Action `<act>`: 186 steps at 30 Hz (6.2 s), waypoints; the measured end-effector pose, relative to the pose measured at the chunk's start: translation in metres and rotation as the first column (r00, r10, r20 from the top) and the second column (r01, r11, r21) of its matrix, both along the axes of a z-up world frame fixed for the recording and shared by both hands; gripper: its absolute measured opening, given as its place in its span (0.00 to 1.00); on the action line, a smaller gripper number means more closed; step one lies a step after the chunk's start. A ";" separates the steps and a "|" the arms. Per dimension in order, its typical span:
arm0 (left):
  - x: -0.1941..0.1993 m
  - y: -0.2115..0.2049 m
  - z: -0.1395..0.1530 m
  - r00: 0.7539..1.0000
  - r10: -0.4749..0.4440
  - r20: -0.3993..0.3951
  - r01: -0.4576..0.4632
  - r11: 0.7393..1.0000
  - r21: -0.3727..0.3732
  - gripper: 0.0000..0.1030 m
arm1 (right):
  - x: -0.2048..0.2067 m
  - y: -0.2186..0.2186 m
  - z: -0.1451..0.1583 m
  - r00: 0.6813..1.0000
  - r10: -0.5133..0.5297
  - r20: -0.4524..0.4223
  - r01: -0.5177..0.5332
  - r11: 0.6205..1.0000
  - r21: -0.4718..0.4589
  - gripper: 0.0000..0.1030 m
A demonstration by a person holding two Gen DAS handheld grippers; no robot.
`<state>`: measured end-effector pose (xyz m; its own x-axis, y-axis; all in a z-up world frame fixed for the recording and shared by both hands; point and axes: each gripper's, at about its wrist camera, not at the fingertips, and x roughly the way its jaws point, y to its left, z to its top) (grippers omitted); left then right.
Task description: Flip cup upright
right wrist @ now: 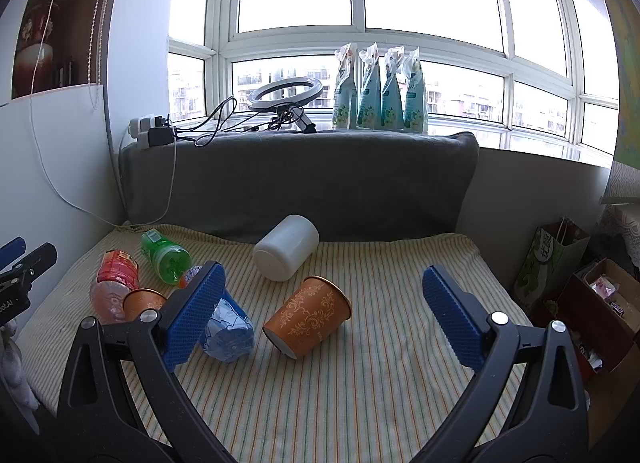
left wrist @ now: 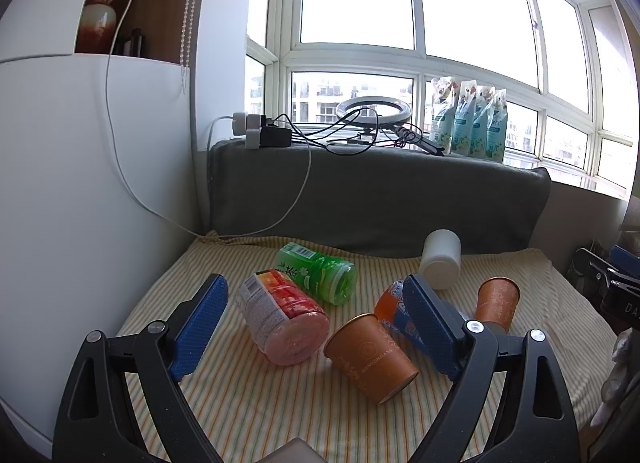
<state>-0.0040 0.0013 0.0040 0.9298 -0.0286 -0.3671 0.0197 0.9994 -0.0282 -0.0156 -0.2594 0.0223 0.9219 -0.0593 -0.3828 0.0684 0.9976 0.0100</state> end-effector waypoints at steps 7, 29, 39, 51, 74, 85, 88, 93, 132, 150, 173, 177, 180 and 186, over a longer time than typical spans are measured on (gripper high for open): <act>0.005 -0.002 -0.002 1.000 -0.007 -0.012 0.007 1.000 0.005 0.87 | 0.001 0.000 -0.003 1.000 0.003 -0.007 -0.003 1.000 -0.002 0.98; 0.084 -0.043 -0.010 0.912 -0.302 -0.280 0.280 0.953 -0.114 0.87 | 0.013 -0.026 -0.021 0.998 -0.030 -0.054 0.030 0.999 0.013 0.98; 0.135 -0.082 -0.015 0.814 -0.407 -0.413 0.387 0.912 -0.136 0.86 | 0.021 -0.044 -0.030 0.995 -0.059 -0.080 0.060 0.998 0.019 0.98; 0.222 -0.145 -0.027 0.645 -0.496 -0.581 0.472 0.857 -0.207 0.84 | 0.032 -0.073 -0.048 0.987 -0.103 -0.122 0.107 0.994 0.028 0.98; 0.315 -0.214 -0.097 0.470 -0.360 -0.806 0.443 0.886 -0.137 0.73 | 0.027 -0.125 -0.065 0.966 -0.209 -0.154 0.223 0.971 0.085 0.98; 0.304 -0.185 -0.061 0.541 -0.373 -0.753 0.399 0.903 -0.161 0.72 | 0.021 -0.121 -0.064 0.968 -0.203 -0.151 0.217 0.973 0.084 0.98; 0.290 -0.178 -0.040 0.565 -0.380 -0.732 0.412 0.899 -0.149 0.72 | 0.019 -0.119 -0.062 0.969 -0.198 -0.145 0.212 0.973 0.089 0.98; 0.263 -0.170 -0.011 0.573 -0.413 -0.708 0.430 0.887 -0.170 0.72 | 0.010 -0.110 -0.056 0.975 -0.184 -0.122 0.195 0.977 0.087 0.98; 0.096 -0.185 -0.080 0.344 -0.518 -0.784 0.512 0.803 -0.306 0.73 | -0.037 -0.106 -0.057 0.965 -0.034 -0.261 0.110 0.953 0.283 0.98; 0.048 -0.091 -0.031 0.608 -0.479 -0.634 0.479 0.857 -0.189 0.74 | 0.041 -0.075 -0.093 0.830 0.288 -0.478 0.031 0.831 0.555 0.98; 0.016 -0.020 -0.058 0.675 -0.413 -0.612 0.325 0.911 -0.256 0.74 | 0.107 -0.027 -0.135 0.679 0.496 -0.541 0.009 0.731 0.682 0.79; 0.016 -0.022 -0.058 0.691 -0.416 -0.591 0.315 0.909 -0.272 0.74 | 0.100 -0.016 -0.125 0.711 0.473 -0.520 -0.063 0.780 0.623 0.79; 0.017 -0.026 -0.057 0.704 -0.417 -0.576 0.314 0.909 -0.274 0.74 | 0.090 -0.009 -0.118 0.747 0.453 -0.487 -0.122 0.813 0.569 0.79; 0.014 -0.040 -0.049 0.737 -0.397 -0.547 0.328 0.918 -0.224 0.74 | 0.070 0.001 -0.103 0.834 0.364 -0.416 -0.195 0.898 0.394 0.78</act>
